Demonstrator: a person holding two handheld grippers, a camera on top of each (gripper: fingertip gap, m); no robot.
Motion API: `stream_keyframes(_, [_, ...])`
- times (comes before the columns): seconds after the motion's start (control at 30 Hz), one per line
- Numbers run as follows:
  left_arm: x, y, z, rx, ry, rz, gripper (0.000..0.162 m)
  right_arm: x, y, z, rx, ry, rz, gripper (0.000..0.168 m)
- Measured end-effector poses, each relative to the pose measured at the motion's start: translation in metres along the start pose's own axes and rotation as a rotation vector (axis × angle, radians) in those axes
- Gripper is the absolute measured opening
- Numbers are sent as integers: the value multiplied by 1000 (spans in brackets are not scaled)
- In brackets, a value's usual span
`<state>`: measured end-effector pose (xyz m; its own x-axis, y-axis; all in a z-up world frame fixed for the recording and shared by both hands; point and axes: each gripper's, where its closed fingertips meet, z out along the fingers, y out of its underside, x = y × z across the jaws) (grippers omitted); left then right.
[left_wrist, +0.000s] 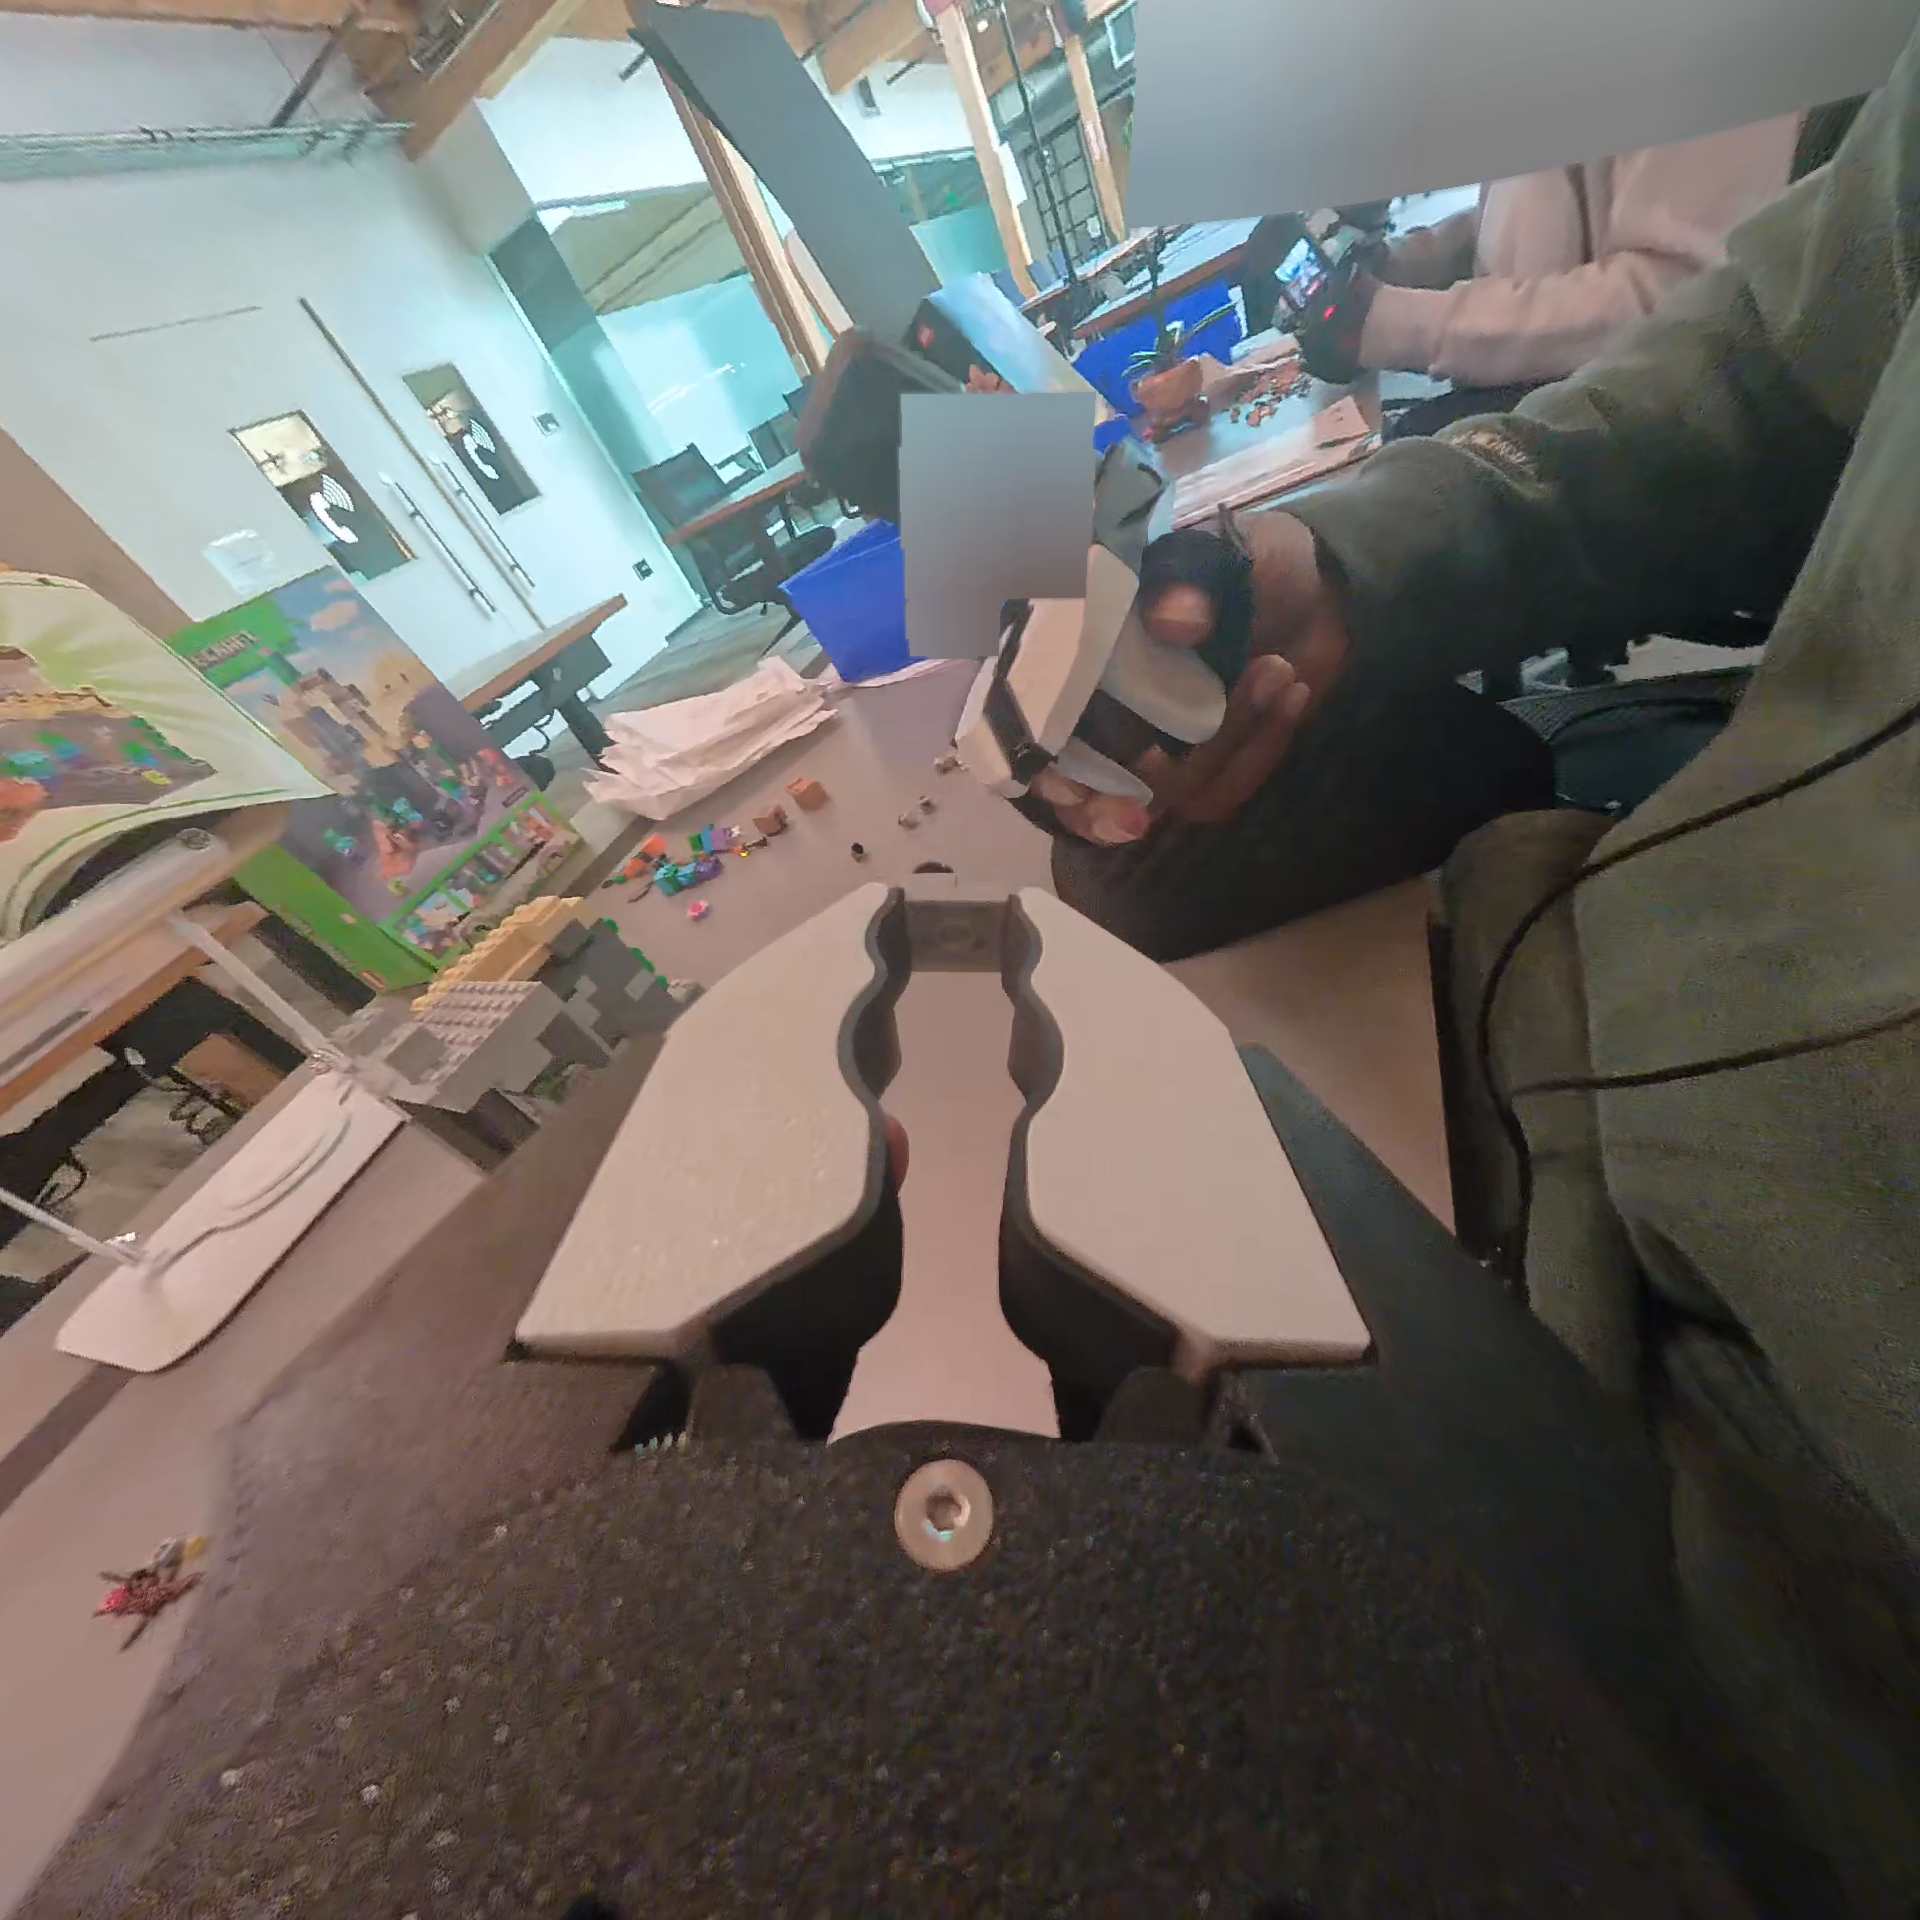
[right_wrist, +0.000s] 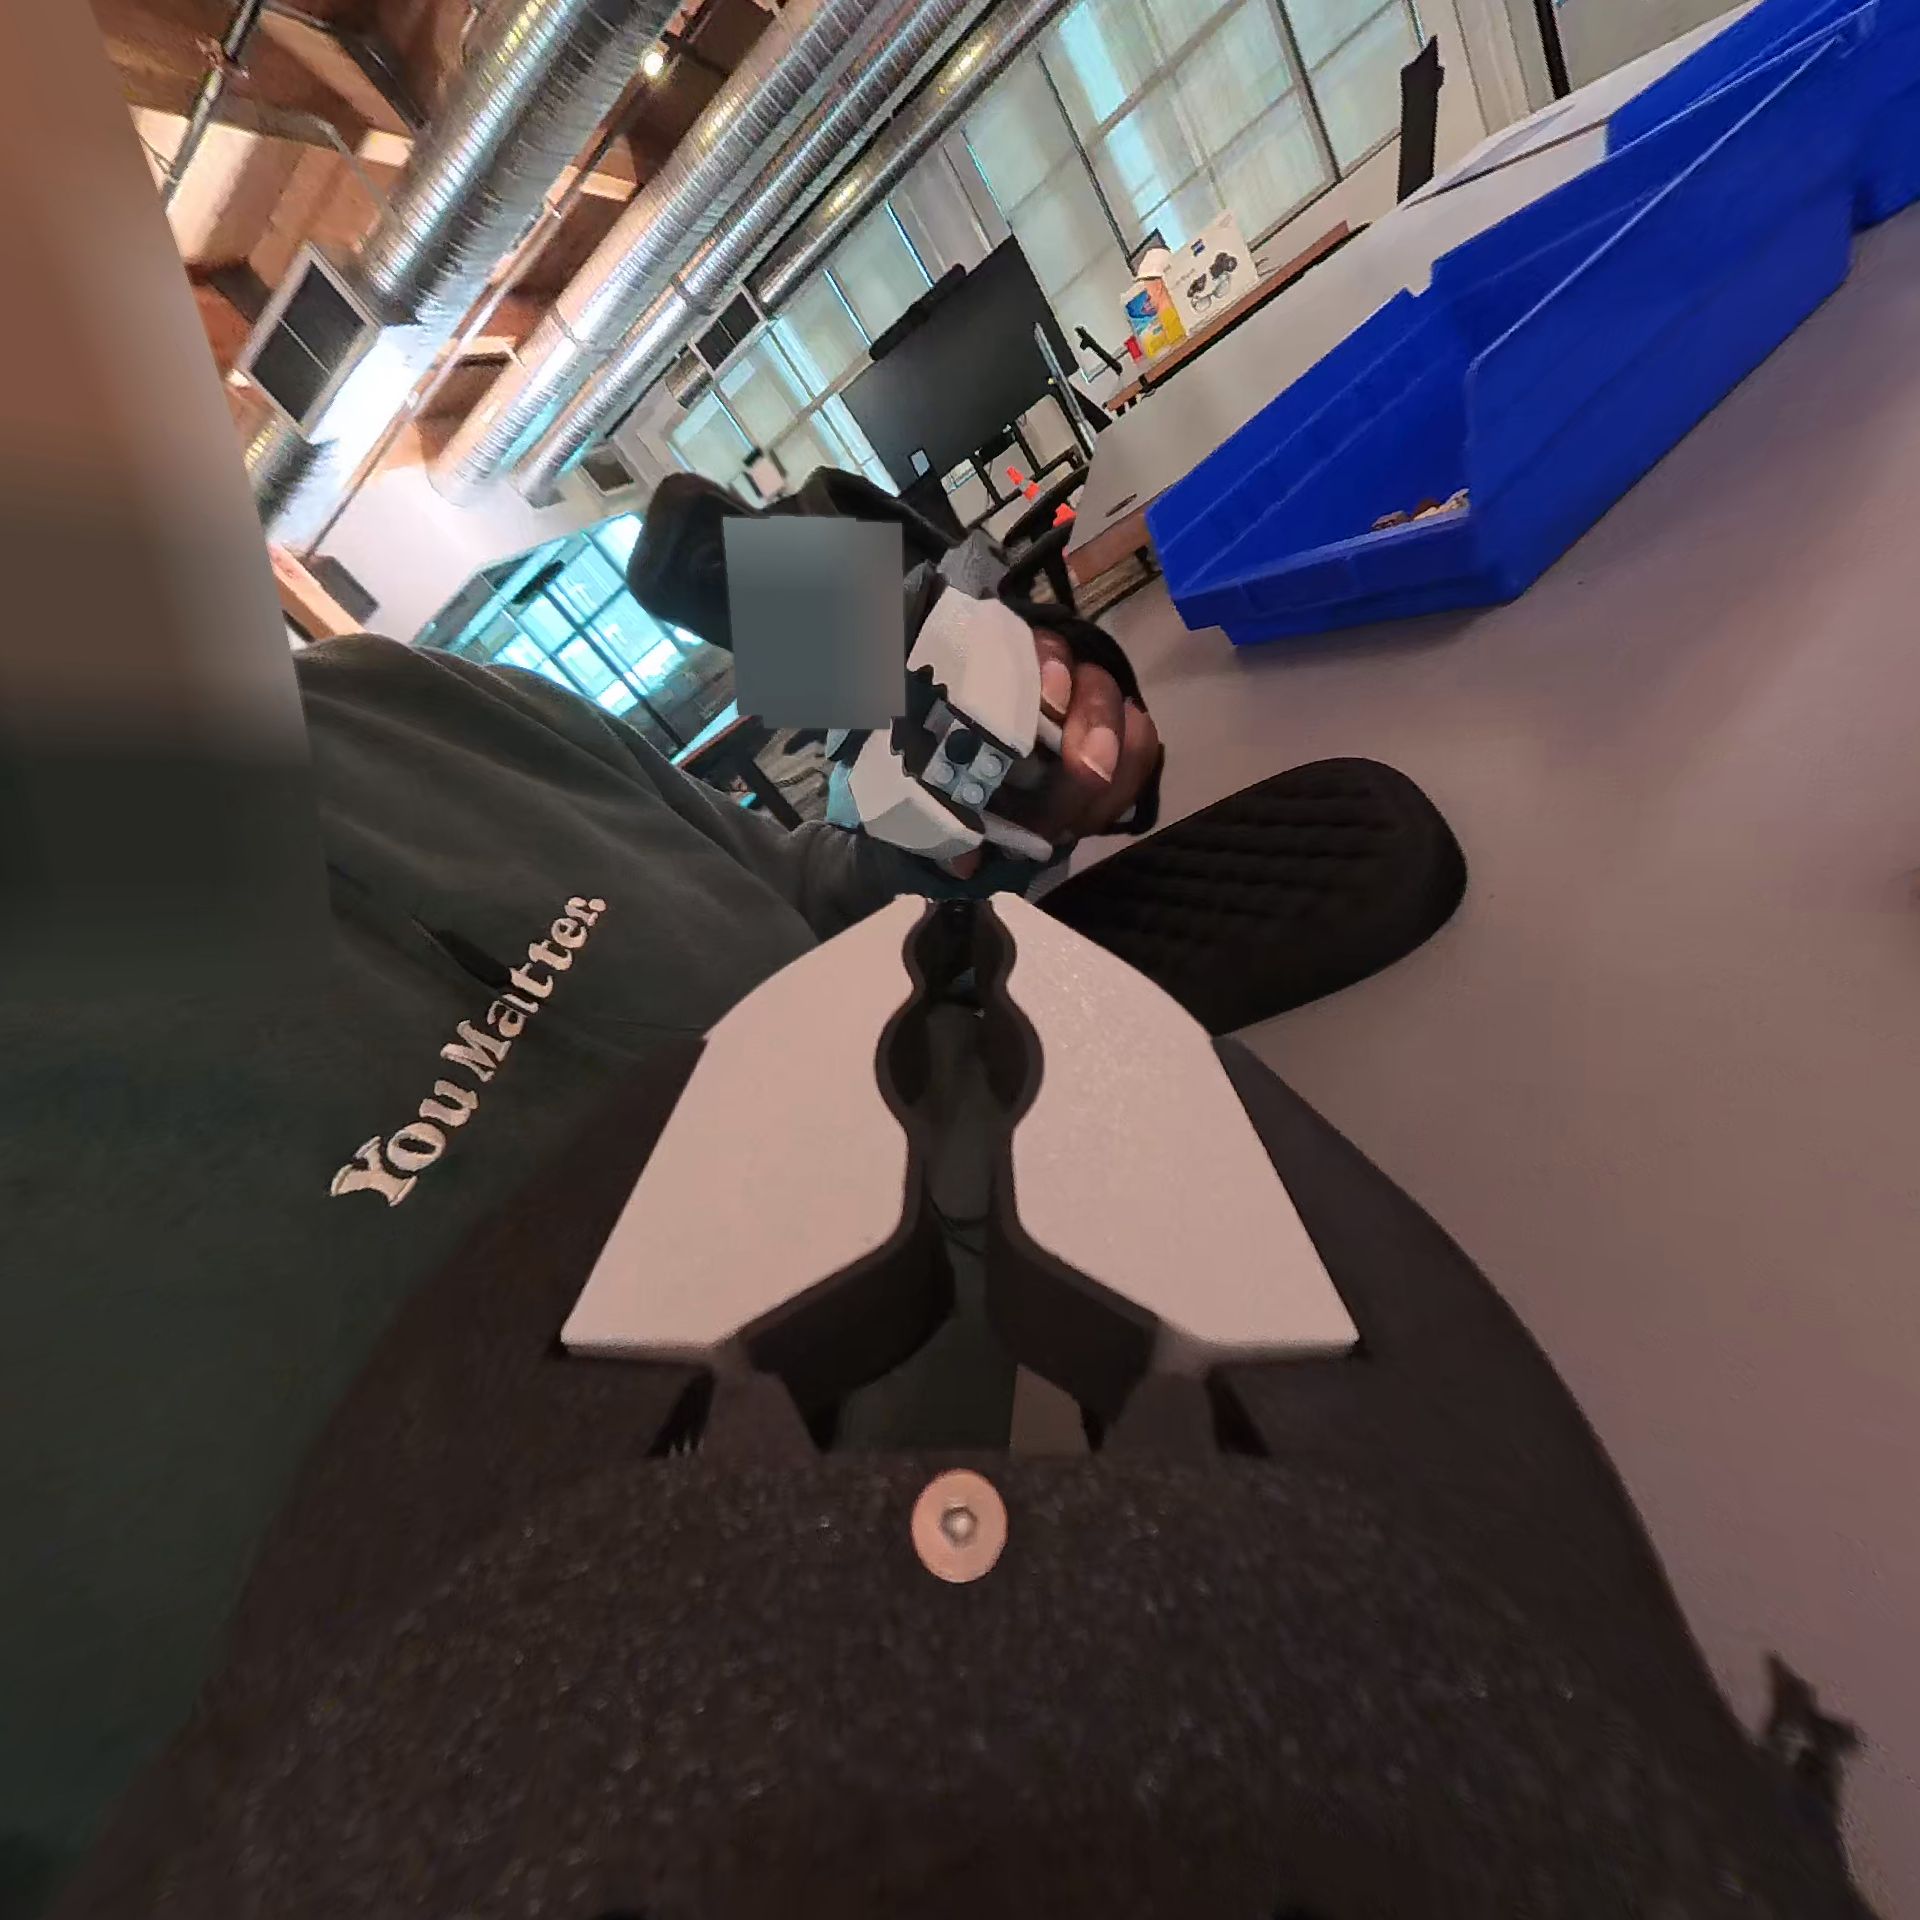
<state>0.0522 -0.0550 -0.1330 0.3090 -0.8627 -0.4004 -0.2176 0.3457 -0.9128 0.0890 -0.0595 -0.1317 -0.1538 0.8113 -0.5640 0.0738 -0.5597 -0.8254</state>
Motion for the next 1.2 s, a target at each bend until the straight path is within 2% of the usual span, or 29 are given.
stream_keyframes(0.2, [-4,3,6,-10,-12,-30,17,13,-4,-25,-11,124,-92,6])
stream_keyframes(0.3, [-3,6,7,-19,-15,-32,17,29,-1,-47,-52,246,-135,6])
stream_keyframes(0.47, [-4,6,9,5,-27,-63,17,100,13,-124,-281,723,-225,7])
stream_keyframes(0.57, [-7,3,9,29,-35,-80,17,132,21,-170,-413,936,-243,8])
stream_keyframes(0.63, [-9,2,9,40,-39,-91,17,144,25,-187,-460,1013,-244,21])
stream_keyframes(0.8, [-10,4,11,42,-40,-104,17,138,10,-173,-367,990,-275,39])
stream_keyframes(1.0, [-7,4,16,40,-22,-97,17,124,-2,-145,-297,883,-300,54])
stream_keyframes(1.1, [-4,6,17,37,-18,-90,17,125,1,-145,-285,874,-292,53])
stream_keyframes(1.2, [0,8,17,30,-12,-90,17,130,5,-155,-297,915,-295,34])
